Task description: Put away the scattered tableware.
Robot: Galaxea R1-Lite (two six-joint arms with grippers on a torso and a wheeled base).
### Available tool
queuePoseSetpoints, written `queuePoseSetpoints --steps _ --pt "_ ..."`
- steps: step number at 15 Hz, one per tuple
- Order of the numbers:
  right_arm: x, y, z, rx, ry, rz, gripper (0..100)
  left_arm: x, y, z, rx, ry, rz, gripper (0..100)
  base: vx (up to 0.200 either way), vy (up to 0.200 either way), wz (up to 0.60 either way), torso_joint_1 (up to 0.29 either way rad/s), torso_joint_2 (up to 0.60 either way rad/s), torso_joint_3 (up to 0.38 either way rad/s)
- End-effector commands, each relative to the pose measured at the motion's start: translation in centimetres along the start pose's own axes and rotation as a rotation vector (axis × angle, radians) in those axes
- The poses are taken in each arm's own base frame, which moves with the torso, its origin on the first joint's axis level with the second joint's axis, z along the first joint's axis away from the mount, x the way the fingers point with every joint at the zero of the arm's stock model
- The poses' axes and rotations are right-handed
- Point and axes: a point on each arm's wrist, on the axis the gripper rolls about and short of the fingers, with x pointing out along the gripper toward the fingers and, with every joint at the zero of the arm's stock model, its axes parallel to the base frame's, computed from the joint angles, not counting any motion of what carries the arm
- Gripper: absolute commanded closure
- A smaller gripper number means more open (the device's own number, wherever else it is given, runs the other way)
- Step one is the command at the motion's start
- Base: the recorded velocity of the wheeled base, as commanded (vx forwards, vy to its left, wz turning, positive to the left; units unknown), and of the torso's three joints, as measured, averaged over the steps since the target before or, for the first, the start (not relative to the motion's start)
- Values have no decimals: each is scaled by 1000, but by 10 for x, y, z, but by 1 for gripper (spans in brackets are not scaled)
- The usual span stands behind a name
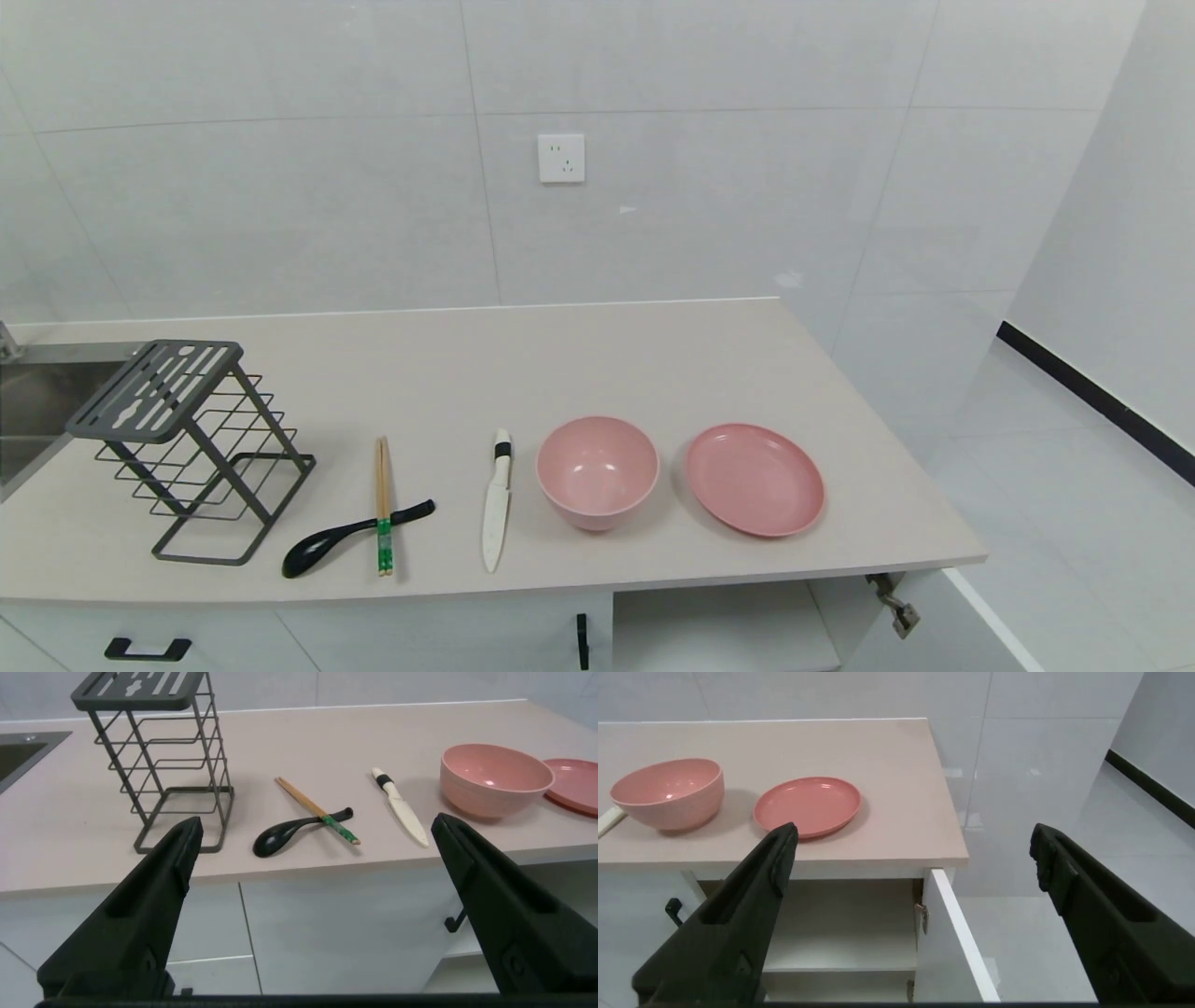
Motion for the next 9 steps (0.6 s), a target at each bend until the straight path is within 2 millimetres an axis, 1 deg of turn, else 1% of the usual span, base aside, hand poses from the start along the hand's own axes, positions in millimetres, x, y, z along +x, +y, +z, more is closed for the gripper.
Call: queuePoseSetpoints --steps 1,8,9 --pt "0 0 0 0 1 0 0 0 0 0 1 1 0 0 0 0 0 0 0 0" --pt "0 0 1 -8 -5 0 0 0 0 0 1 1 3 0 0 0 0 0 0 0" --pt "-2 0 16 4 -120 0 0 0 0 0 2 1 5 0 0 0 0 0 0 0"
